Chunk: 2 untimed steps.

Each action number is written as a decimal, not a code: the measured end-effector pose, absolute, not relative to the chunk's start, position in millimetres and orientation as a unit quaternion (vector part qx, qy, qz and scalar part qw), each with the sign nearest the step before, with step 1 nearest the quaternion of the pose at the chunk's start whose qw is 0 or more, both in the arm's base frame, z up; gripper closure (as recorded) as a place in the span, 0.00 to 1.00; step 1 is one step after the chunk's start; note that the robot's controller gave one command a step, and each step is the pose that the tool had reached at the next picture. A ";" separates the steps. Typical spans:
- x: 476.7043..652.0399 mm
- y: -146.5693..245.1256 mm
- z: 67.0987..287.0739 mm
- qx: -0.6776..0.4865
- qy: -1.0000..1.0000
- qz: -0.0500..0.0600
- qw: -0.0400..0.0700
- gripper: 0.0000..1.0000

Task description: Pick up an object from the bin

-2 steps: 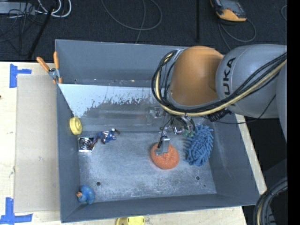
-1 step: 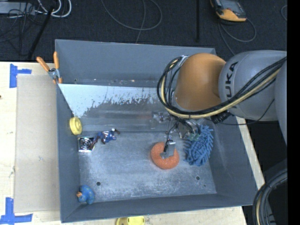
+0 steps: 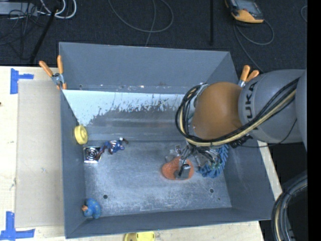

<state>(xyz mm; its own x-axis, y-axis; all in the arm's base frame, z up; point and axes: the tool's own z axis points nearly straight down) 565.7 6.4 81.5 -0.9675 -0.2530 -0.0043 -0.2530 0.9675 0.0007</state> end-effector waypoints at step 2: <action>562.4 15.2 222.9 -0.150 0.989 0.000 0.001 1.00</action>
Offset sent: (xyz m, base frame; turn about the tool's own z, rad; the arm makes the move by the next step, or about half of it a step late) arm -0.0041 0.0076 0.1412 -0.0490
